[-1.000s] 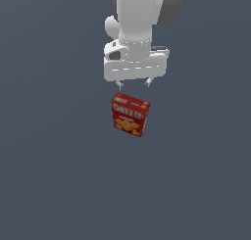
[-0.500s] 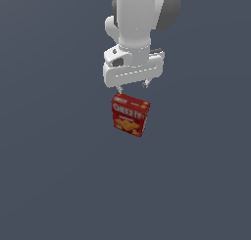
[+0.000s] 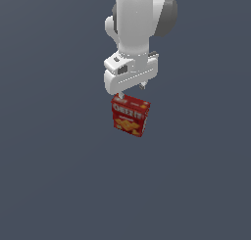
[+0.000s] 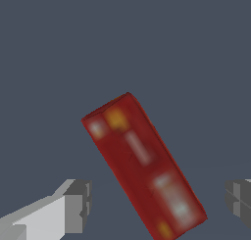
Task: Pick up the object and move it to a goal position.
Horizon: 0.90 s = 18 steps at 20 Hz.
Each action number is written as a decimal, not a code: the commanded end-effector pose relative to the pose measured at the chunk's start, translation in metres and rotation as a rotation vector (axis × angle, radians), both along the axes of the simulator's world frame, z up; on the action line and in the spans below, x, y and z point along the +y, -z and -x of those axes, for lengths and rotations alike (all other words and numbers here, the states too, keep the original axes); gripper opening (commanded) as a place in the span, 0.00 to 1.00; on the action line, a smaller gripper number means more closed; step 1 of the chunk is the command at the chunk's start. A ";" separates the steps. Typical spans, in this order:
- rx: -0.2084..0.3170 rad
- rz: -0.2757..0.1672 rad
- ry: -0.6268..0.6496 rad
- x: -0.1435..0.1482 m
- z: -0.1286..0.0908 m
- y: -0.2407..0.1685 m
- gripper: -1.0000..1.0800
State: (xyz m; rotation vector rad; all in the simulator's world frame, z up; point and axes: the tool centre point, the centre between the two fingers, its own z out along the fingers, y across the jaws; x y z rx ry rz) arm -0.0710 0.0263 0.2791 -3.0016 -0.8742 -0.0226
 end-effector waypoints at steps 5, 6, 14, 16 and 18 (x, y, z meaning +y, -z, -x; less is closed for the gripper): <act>0.000 0.007 -0.170 -0.002 0.002 0.011 0.96; 0.000 0.008 -0.196 -0.002 0.002 0.013 0.96; 0.002 0.016 -0.394 -0.004 0.005 0.026 0.96; 0.002 0.017 -0.434 -0.005 0.005 0.029 0.96; 0.003 0.018 -0.468 -0.005 0.006 0.031 0.96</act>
